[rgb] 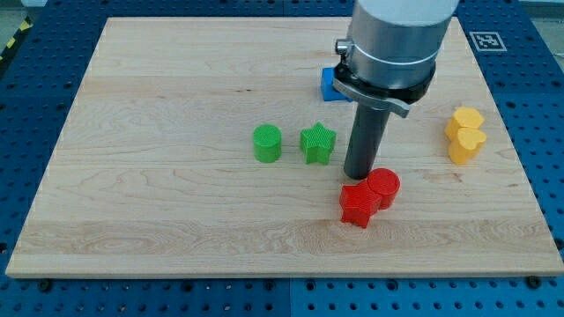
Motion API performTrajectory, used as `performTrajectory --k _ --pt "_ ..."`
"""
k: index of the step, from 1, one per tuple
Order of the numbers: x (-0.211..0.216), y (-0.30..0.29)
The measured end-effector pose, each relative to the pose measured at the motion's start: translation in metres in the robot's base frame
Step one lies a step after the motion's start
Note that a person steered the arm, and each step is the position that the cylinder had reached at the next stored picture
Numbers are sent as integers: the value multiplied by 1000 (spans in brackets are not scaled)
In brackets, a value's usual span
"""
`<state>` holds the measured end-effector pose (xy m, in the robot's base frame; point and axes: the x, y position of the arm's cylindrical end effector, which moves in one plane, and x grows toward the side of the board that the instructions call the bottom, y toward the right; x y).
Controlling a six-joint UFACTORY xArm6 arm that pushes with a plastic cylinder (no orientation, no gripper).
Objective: Move your arm left side of the green circle
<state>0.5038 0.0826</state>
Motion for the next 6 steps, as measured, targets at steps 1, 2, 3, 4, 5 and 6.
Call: performTrajectory --k 1,2,3,4,5,6 --pt "0 -16" --pt "4 -60" --pt "20 -137" --pt "29 -188" --pt "29 -188" --pt "19 -188"
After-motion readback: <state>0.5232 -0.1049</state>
